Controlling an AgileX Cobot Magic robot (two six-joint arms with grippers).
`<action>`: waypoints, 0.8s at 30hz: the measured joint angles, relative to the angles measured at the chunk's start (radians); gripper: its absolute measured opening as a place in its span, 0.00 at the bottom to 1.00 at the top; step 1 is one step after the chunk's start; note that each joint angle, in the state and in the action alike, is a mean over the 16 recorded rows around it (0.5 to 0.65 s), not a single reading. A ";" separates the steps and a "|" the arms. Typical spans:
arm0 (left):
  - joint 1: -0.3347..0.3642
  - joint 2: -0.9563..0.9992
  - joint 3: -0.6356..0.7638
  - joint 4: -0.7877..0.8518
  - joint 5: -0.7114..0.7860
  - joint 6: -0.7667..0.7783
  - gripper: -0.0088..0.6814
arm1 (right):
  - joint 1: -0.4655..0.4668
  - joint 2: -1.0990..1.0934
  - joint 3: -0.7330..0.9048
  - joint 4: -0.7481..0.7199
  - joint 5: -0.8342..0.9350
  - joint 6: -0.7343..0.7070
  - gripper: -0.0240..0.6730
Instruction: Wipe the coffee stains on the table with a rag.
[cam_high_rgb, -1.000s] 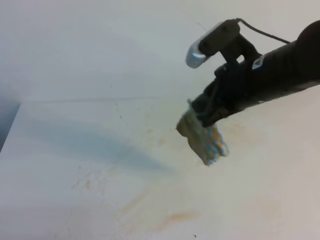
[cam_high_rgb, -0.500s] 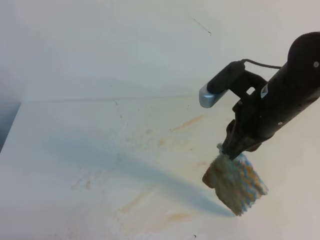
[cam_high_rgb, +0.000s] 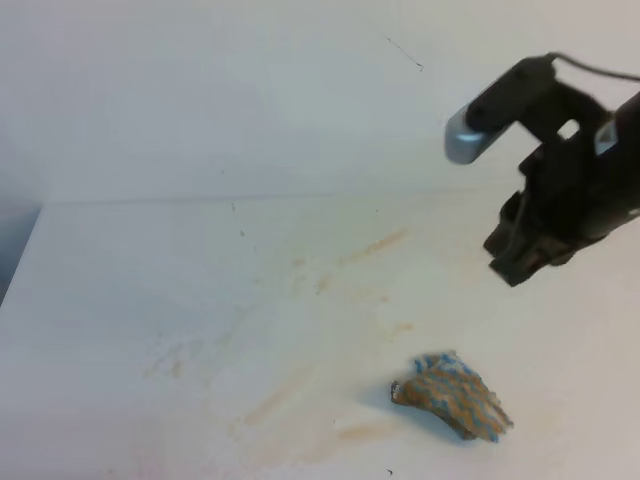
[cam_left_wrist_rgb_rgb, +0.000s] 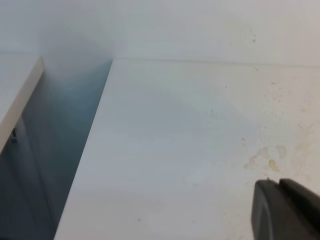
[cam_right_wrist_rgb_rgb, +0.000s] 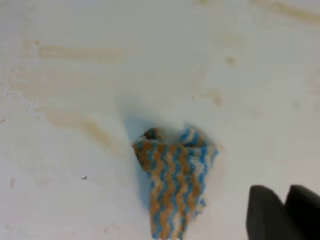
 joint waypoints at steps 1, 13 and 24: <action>0.000 0.000 0.000 0.000 0.000 0.000 0.01 | 0.000 -0.029 0.000 -0.015 0.006 0.010 0.26; 0.000 0.000 0.000 0.000 0.000 0.000 0.01 | 0.000 -0.481 0.077 -0.189 0.059 0.233 0.04; 0.000 0.001 0.000 0.000 0.000 0.000 0.01 | 0.000 -0.838 0.456 -0.279 -0.211 0.454 0.04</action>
